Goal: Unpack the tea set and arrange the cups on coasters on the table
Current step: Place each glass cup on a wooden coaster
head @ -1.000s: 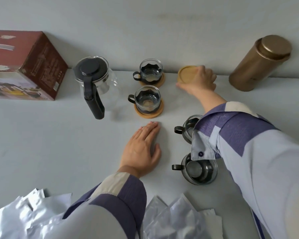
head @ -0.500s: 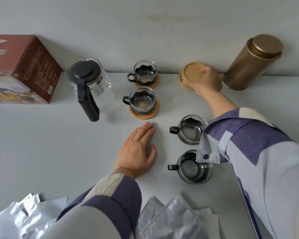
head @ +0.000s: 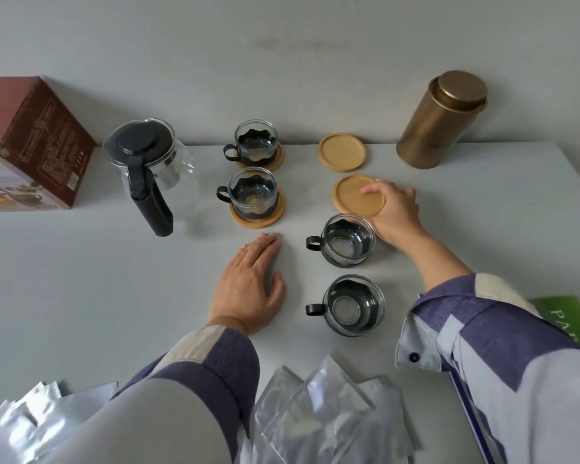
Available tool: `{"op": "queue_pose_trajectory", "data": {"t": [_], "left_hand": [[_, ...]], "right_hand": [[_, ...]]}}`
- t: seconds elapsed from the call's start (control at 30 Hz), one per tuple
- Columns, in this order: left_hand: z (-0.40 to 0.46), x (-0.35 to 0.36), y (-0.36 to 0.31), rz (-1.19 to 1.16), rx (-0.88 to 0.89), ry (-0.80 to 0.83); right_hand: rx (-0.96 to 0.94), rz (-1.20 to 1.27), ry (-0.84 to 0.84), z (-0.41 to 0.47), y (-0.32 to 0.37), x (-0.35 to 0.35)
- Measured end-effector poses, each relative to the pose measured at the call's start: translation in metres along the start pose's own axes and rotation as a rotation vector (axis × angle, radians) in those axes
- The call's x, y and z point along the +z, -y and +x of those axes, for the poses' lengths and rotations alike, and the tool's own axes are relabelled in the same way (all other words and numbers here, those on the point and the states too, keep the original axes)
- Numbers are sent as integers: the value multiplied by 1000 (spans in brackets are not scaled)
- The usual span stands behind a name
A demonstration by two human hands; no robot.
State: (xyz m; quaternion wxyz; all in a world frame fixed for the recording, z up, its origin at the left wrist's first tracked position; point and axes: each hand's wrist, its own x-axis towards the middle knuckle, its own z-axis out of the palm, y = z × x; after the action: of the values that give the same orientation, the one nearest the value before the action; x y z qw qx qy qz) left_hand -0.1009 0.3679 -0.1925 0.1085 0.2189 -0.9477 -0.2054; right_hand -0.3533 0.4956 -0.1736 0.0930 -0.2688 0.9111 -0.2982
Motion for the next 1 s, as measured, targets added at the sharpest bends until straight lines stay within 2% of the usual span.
{"op": "queue_pose_trajectory", "data": {"t": [0.33, 0.53, 0.8, 1.0], "left_hand": [[0, 1, 0, 7, 1, -8], [0, 2, 0, 17, 2, -8], [0, 2, 1, 34, -2, 11], [-1, 1, 0, 28, -1, 14]], "right_hand": [[-124, 103, 64, 5, 0, 8], [-124, 105, 86, 2, 0, 4], [-51, 154, 119, -10, 5, -13], [47, 235, 108, -62, 5, -35]]}}
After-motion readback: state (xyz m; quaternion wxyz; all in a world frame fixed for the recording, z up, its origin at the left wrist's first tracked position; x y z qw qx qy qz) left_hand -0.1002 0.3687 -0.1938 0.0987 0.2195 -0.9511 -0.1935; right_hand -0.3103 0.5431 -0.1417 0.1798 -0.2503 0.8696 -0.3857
